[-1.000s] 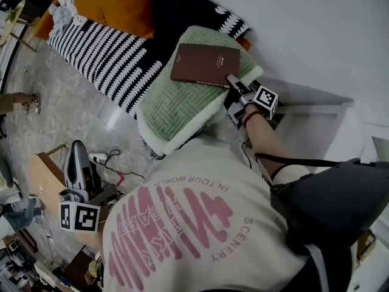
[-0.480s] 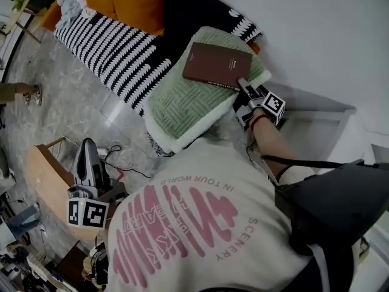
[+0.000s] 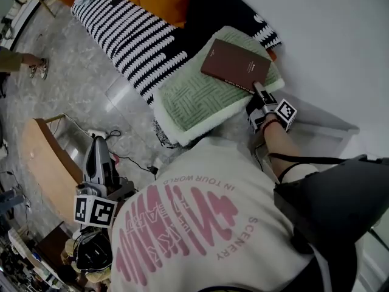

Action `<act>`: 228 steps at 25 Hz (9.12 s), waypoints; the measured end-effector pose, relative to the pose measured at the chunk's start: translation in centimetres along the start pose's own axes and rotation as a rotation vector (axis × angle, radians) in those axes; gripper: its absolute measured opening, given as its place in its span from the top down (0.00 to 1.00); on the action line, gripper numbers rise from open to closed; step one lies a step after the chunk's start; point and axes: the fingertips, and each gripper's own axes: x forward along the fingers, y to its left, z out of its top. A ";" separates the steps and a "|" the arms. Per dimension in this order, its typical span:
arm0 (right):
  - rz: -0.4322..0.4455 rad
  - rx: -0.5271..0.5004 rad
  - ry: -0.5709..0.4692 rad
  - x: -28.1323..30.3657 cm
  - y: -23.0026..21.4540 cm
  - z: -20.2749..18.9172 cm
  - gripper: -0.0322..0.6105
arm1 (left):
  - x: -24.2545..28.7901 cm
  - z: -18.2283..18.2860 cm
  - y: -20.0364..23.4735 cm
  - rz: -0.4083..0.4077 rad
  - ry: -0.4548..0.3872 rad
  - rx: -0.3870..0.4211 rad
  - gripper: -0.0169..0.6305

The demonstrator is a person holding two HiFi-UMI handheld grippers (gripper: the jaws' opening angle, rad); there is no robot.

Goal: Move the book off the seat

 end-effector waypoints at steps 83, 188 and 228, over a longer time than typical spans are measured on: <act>0.692 0.122 1.334 -3.4 33.7 -63.1 0.70 | -42.9 0.0 10.9 0.595 -0.539 -0.163 0.96; 0.044 -0.078 1.910 3.2 -2.5 -95.4 0.70 | -43.5 -17.6 34.4 0.951 -0.631 -0.688 0.96; 0.042 -0.163 1.870 8.3 -11.6 -100.8 0.70 | -34.5 -21.6 40.3 0.783 -0.616 -0.848 0.96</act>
